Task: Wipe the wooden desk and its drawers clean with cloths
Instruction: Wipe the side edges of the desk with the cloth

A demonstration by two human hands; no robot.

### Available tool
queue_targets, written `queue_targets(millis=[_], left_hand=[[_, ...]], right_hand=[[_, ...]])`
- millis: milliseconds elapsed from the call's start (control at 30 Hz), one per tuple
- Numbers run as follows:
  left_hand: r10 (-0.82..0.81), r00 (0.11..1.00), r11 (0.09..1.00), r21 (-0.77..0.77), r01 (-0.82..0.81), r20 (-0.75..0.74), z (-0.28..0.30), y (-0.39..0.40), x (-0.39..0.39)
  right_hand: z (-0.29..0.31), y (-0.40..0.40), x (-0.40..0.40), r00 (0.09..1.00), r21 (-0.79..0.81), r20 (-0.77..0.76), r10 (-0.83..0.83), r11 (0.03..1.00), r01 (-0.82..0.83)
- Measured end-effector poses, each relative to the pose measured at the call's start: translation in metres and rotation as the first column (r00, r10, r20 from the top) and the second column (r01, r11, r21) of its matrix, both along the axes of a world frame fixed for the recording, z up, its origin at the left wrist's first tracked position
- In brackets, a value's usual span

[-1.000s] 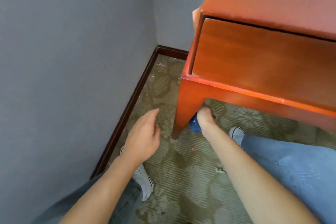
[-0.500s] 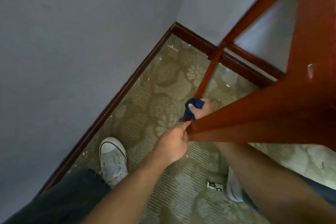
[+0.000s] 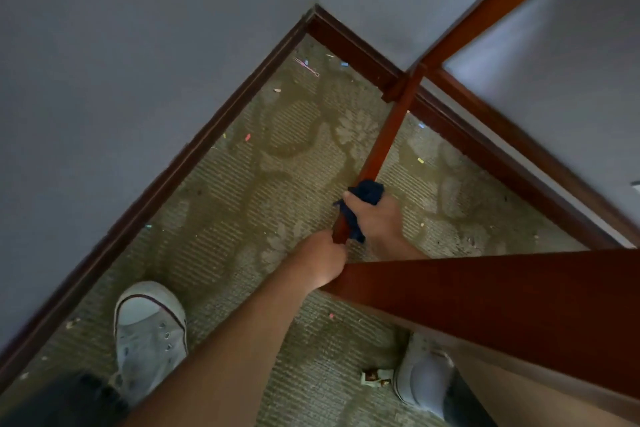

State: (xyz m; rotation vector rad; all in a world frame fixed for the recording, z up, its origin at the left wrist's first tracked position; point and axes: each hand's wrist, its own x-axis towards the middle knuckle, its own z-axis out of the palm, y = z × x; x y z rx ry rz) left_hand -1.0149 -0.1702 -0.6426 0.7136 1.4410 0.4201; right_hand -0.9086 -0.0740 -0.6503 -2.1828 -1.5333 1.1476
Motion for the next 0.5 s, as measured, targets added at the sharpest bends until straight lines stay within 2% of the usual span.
queue_targets(millis=[133,233,300,367,433,500], left_hand=[[-0.016,0.999,0.999,0.05,0.019,-0.048,-0.007,0.007,0.0],[0.01,0.999,0.997,0.071,-0.006,-0.049,-0.012,0.01,-0.006],[0.028,0.998,0.998,0.063,-0.024,-0.057,-0.017,0.011,-0.009],[0.042,0.996,0.998,0.045,-0.039,-0.08,-0.024,0.01,-0.01],[0.056,0.994,0.998,0.033,-0.053,-0.096,-0.029,0.012,-0.009],[0.107,0.989,0.994,0.043,-0.103,-0.101,-0.034,0.017,-0.008]], right_hand=[[-0.001,0.041,-0.016,0.998,-0.015,0.042,-0.056,0.998,0.057],[0.0,0.082,-0.017,0.994,0.109,0.055,-0.098,0.99,0.092],[0.005,0.109,-0.019,0.984,0.151,-0.013,-0.178,0.972,0.178],[0.007,0.129,-0.021,0.96,0.07,-0.136,-0.247,0.964,0.258],[0.001,0.121,-0.019,0.982,0.096,-0.108,-0.152,0.982,0.162],[-0.01,0.083,-0.007,0.985,0.246,0.101,0.137,0.956,-0.158]])
